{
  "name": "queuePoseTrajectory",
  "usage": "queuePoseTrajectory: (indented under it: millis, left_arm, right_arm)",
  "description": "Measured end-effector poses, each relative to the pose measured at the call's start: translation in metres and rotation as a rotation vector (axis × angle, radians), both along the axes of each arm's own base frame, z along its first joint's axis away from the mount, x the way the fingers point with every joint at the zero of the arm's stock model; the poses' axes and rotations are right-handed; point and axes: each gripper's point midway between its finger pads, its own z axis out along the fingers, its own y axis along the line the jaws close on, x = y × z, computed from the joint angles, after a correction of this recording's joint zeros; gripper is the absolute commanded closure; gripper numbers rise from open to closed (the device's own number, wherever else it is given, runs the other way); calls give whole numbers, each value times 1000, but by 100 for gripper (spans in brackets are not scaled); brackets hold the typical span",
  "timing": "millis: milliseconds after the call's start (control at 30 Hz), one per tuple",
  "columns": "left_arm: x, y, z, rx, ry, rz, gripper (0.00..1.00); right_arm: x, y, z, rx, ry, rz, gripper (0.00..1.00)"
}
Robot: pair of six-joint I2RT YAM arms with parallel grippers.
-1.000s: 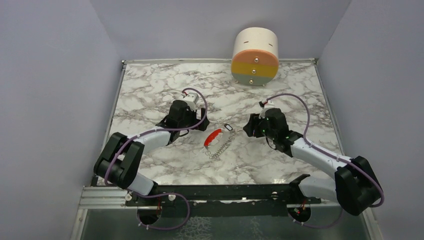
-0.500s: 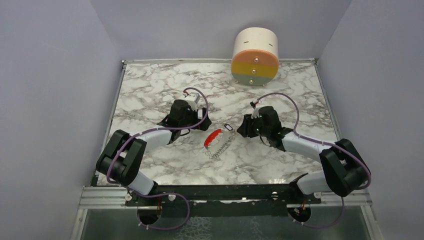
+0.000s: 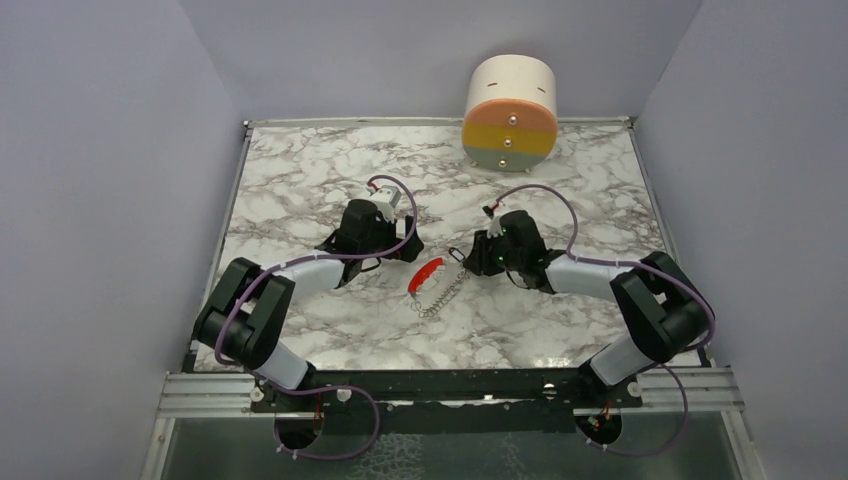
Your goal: Remove the keys from the keyring
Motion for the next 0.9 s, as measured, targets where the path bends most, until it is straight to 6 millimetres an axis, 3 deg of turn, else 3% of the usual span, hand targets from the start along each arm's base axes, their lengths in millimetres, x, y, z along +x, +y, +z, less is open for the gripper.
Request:
queuePoseTrajectory:
  millis: [100,567,900]
  left_arm:
    - [0,0,1,-1,-2,0,1]
    - [2,-1,12,-16,-31,0,1]
    - [2,-2,12,-20,-32,-6,1]
  right_arm:
    - [-2,3,0,-1,-1,11,76]
    - [4,3,-6,-63,-22,-9,77]
    - [16,1,9,-91,-96,-27,76]
